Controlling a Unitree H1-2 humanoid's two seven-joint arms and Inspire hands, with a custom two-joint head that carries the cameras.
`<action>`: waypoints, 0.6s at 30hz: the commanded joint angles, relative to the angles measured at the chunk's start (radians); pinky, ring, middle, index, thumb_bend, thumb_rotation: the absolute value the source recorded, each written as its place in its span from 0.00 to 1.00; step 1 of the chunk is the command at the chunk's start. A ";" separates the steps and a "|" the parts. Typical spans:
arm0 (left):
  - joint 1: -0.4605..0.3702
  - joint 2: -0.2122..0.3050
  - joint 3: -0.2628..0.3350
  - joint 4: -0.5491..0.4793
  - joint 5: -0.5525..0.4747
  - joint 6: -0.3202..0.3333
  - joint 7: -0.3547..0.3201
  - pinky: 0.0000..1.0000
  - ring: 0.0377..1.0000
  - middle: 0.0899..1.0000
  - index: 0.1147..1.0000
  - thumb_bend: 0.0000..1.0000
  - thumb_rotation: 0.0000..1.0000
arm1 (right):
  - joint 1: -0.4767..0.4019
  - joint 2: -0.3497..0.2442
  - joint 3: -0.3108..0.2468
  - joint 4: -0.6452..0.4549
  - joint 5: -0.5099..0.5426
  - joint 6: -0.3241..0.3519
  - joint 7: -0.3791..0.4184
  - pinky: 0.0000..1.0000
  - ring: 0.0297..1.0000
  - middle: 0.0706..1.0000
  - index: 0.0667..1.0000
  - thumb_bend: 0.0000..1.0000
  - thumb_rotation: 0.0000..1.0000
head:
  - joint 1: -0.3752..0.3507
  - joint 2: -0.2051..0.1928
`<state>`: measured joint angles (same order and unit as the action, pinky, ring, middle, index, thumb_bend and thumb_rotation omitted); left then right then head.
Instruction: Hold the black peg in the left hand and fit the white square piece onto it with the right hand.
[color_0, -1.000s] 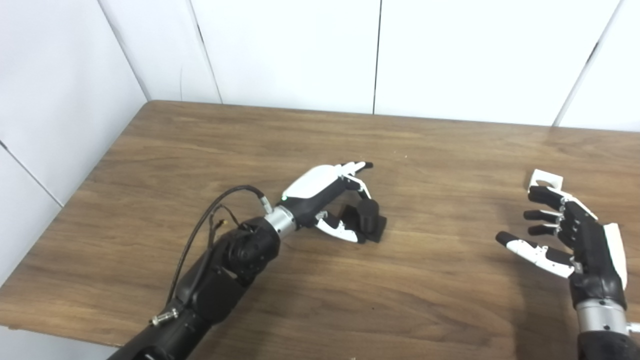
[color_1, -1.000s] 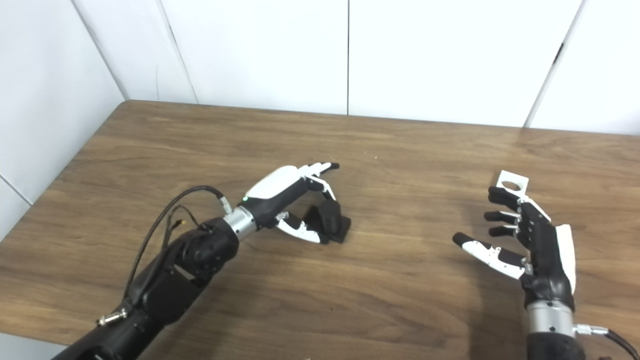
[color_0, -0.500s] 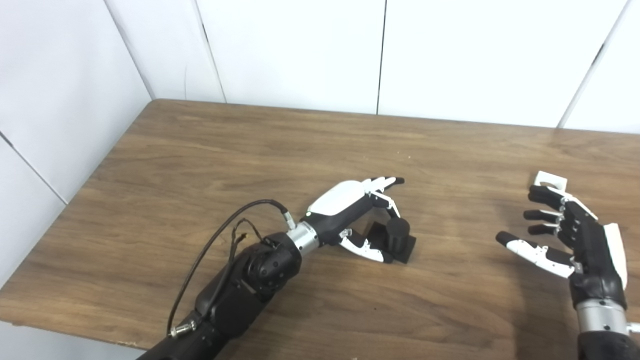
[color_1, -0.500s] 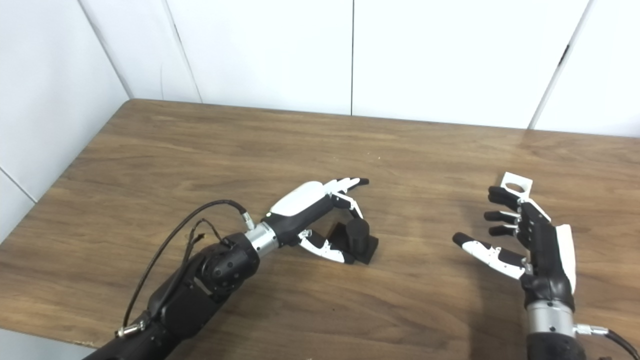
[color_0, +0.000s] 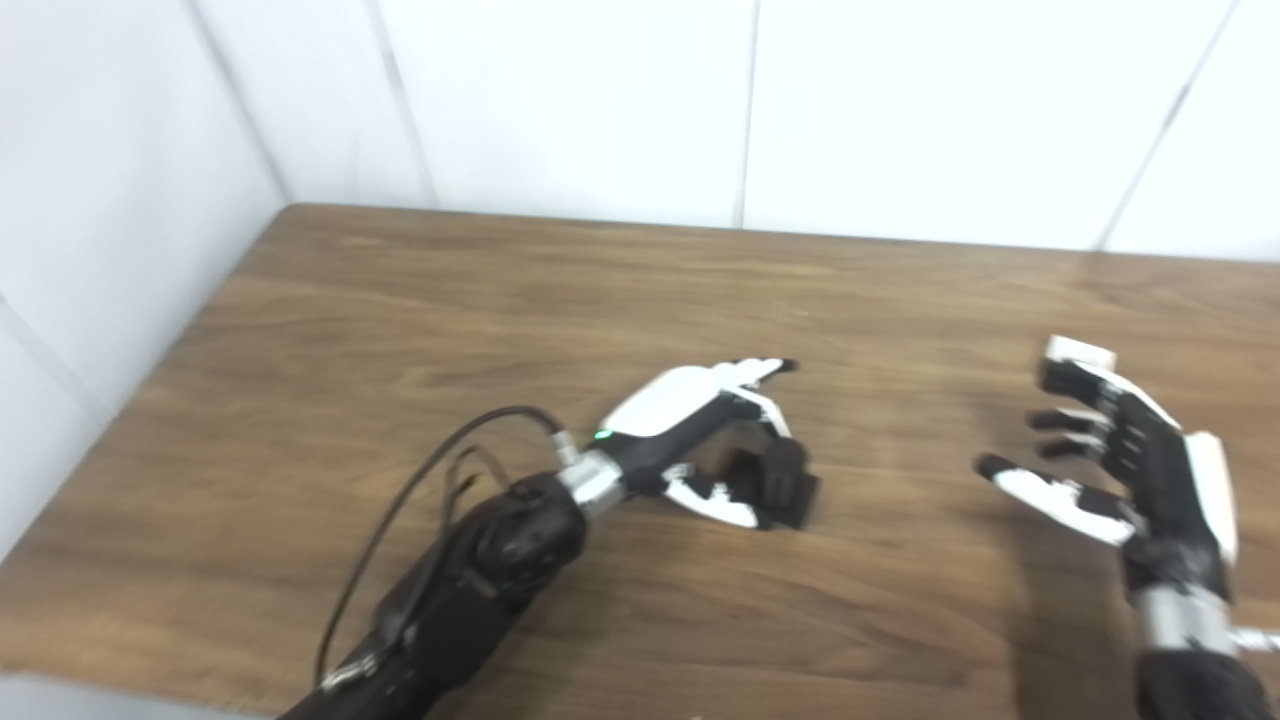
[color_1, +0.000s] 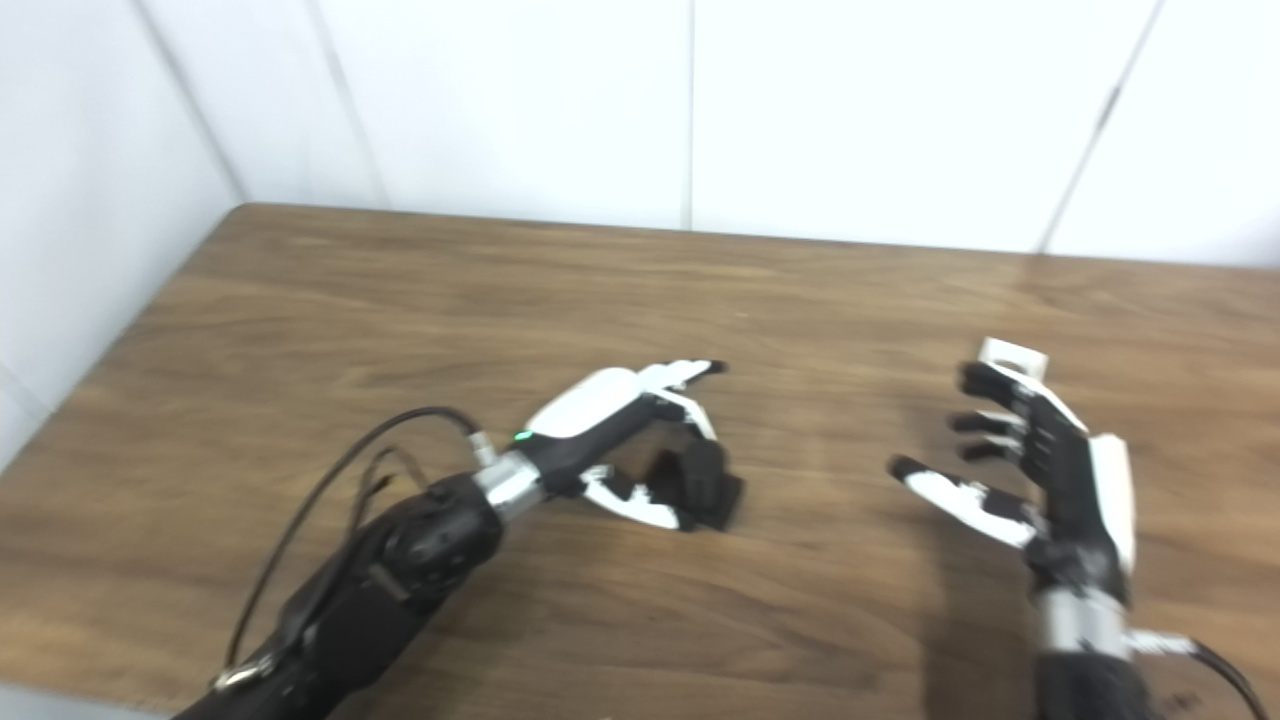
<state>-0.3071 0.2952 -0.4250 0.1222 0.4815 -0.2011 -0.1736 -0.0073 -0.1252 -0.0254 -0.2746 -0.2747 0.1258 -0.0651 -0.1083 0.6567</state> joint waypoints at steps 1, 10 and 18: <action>0.035 0.056 -0.006 -0.011 0.003 -0.019 -0.059 1.00 1.00 1.00 0.42 0.52 0.08 | -0.024 0.015 0.018 0.014 -0.022 -0.092 -0.030 0.54 0.62 0.72 0.70 0.68 0.02 | -0.046 -0.008; 0.055 0.094 0.024 0.009 -0.054 -0.098 -0.066 1.00 1.00 0.96 0.42 0.52 0.07 | -0.044 0.062 0.056 0.023 -0.102 -0.083 -0.064 0.53 0.65 0.73 0.71 0.67 0.03 | -0.237 -0.061; 0.056 0.102 0.040 0.011 -0.082 -0.104 -0.090 1.00 1.00 0.95 0.42 0.52 0.06 | -0.067 0.060 0.053 0.041 -0.112 -0.098 -0.071 0.53 0.64 0.73 0.71 0.67 0.04 | -0.268 -0.076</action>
<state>-0.2580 0.3550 -0.3863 0.1171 0.3843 -0.3124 -0.2292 -0.0369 -0.0622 0.0265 -0.2199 -0.3762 0.0665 -0.1192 -0.3758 0.5799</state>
